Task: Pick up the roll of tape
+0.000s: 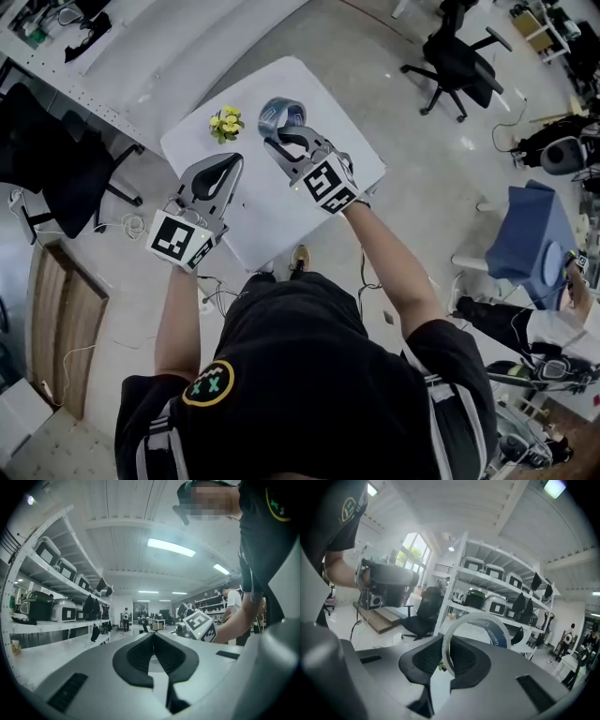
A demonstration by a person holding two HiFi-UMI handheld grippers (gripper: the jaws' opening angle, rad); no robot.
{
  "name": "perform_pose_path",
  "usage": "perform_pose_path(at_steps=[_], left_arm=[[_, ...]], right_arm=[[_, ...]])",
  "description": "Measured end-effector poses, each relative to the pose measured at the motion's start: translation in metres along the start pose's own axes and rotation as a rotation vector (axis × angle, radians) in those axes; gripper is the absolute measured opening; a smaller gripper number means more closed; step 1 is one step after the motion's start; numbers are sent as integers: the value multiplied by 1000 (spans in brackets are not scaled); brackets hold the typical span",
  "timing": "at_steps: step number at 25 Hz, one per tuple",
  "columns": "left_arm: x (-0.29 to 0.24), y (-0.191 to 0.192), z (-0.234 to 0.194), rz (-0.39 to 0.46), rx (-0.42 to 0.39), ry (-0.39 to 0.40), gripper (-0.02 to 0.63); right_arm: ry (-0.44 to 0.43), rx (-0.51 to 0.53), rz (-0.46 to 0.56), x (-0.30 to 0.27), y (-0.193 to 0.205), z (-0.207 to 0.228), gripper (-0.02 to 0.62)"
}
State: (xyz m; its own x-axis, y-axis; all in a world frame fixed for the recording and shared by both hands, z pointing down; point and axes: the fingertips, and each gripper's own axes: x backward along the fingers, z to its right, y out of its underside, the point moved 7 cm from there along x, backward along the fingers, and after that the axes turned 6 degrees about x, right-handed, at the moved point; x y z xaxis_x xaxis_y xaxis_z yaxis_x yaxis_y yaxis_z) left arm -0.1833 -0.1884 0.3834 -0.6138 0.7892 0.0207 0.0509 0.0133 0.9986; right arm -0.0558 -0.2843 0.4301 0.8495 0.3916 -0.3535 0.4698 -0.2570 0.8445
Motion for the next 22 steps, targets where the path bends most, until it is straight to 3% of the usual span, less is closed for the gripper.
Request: perform_pose_path(at_steps=[11,22], left_arm=[[-1,-7,7,12,-11,24,18],[-2,-6,12,13,-9,32,18]], right_arm=[[91,14,171,62,-63,-6,66],[148,-62,252,88,-65,-21,66]])
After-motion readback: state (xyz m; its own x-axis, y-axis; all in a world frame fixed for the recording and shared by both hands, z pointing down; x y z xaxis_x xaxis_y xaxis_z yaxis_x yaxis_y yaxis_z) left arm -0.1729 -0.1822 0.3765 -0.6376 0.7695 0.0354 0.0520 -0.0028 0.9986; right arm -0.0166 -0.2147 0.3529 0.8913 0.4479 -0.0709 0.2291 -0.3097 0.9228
